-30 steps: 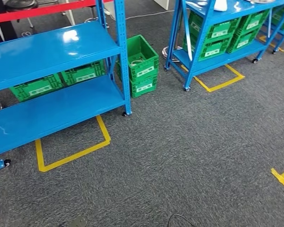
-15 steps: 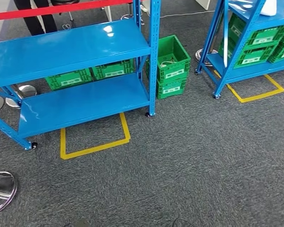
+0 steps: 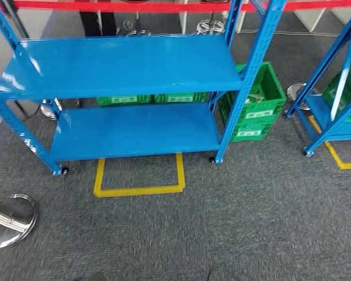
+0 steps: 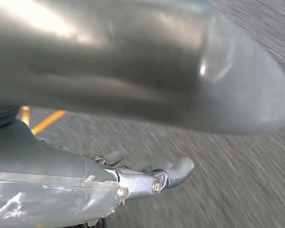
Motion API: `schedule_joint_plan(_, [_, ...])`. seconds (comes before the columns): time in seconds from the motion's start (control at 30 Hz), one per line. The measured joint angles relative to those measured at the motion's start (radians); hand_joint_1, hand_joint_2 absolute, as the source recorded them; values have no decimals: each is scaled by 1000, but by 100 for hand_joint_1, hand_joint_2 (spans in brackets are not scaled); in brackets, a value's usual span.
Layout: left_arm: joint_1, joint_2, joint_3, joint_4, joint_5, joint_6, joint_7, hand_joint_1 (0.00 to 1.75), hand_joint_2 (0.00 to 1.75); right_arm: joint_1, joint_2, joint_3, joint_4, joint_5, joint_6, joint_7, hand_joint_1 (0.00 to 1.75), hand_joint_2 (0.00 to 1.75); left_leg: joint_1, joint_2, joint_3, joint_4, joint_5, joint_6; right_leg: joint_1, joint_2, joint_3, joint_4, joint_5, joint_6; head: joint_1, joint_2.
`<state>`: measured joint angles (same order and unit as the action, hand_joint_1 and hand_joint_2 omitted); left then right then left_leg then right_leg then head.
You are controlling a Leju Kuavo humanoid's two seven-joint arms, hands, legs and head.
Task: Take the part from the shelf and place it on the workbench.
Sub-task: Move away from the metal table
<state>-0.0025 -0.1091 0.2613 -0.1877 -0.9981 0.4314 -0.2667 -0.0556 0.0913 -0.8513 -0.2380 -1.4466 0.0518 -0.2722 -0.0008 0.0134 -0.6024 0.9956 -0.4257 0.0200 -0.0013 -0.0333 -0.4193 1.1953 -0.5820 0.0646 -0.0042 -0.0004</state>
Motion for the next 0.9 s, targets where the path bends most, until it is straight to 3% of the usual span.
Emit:
schedule_joint_plan(0.03, [0,0,1,0,-1,0,0,0,0,3,0,0,0,0,0,0,0,0,0,-17,23,-9,-12,2,-1,18,-53,57,-37,-2,2,0])
schedule_joint_plan(0.07, [2,0,1,0,-2,0,0,0,0,7,0,0,0,0,0,0,0,0,0,-37,47,-18,-25,4,-1,27,-100,88,-91,-4,5,0])
schedule_joint_plan(0.13, [7,0,2,0,-4,0,0,0,0,15,0,-2,0,-1,-1,0,0,0,0,-75,102,-31,-55,4,-1,32,-175,83,-186,-6,9,0])
schedule_joint_plan(0.17, [10,0,3,0,-5,1,0,0,0,18,0,-4,1,-1,-1,0,0,0,1,-92,131,-37,-72,2,-2,35,-203,55,-194,-5,9,0])
schedule_joint_plan(0.2, [12,0,4,0,-6,1,0,0,0,20,0,-5,1,-1,-1,0,0,0,2,-107,160,-41,-91,0,-4,45,-226,12,-148,-4,9,0])
schedule_joint_plan(0.27, [14,2,5,2,-8,1,0,0,0,27,0,-8,7,0,-2,-1,0,0,5,-134,215,-45,-135,-7,-10,78,-257,-89,40,0,8,0])
schedule_joint_plan(0.3, [14,2,6,2,-8,2,0,0,0,28,-1,-9,8,1,-2,-1,0,0,8,-146,243,-54,-164,-13,-8,87,-253,-125,113,-3,6,0])
schedule_joint_plan(0.33, [13,2,7,3,-9,2,-1,0,0,27,-2,-10,8,-2,-2,-1,0,0,12,-155,272,-54,-174,-21,-3,89,-240,-150,145,-11,5,0])
schedule_joint_plan(0.37, [7,1,8,2,-9,3,-1,0,0,19,-3,-10,7,-9,-2,-2,0,0,15,-161,290,-43,-172,-30,4,82,-217,-159,135,-21,4,0])
schedule_joint_plan(0.4, [-5,-1,9,0,-10,4,-1,0,0,6,-6,-11,3,-17,-1,-1,0,0,18,-150,295,-14,-161,-34,9,77,-197,-168,127,-33,4,0])
schedule_joint_plan(0.43, [-20,-2,10,-1,-10,6,-2,0,0,-7,-7,-11,1,-26,-1,0,0,0,18,-123,277,37,-140,-35,10,70,-184,-176,123,-42,3,0])
schedule_joint_plan(0.47, [-37,-5,11,-1,-10,6,-3,0,0,-18,-9,-11,-1,-29,0,0,0,0,15,-92,241,93,-142,-35,9,61,-174,-178,120,-49,0,-1])
schedule_joint_plan(0.53, [-53,-8,12,-2,-12,7,-5,0,0,-22,-12,-12,-4,-15,0,-1,0,0,11,-37,153,199,-204,-39,5,38,-153,-181,114,-59,-10,-1])
schedule_joint_plan(0.6, [-42,-6,13,-2,-12,6,-6,0,0,-9,-12,-13,-4,4,-1,-1,0,0,10,-26,78,255,-291,-45,2,15,-122,-184,97,-62,-14,0])
schedule_joint_plan(0.63, [-31,-4,14,-2,-12,6,-5,0,0,-1,-11,-13,-4,6,-2,-1,0,0,10,-25,52,256,-319,-47,-2,5,-104,-184,85,-60,-15,0])
schedule_joint_plan(0.67, [-20,-2,15,-2,-12,6,-4,0,0,5,-10,-13,-4,4,-2,-1,0,0,10,-23,33,236,-325,-49,-7,-5,-84,-184,71,-56,-16,0])
schedule_joint_plan(0.7, [-10,0,15,-2,-12,6,-4,0,0,9,-8,-13,-3,0,-2,-1,0,0,11,-12,20,199,-298,-52,-13,-16,-62,-184,57,-48,-16,0])
schedule_joint_plan(0.8, [6,-2,16,1,-11,6,-5,0,0,18,-9,-14,-3,-8,-1,-1,0,0,18,71,-6,73,-69,-59,-15,-53,7,-190,3,-19,-28,0])
schedule_joint_plan(0.83, [8,-5,16,2,-11,5,-5,0,0,18,-11,-15,-4,-9,-1,-1,0,0,22,82,-7,53,-26,-56,-12,-64,32,-197,-9,-10,-30,0])
schedule_joint_plan(0.9, [5,-6,18,2,-10,4,-6,0,0,10,-11,-15,-4,-11,0,-1,0,0,29,55,13,46,-34,-44,-11,-72,47,-184,1,5,-21,0])
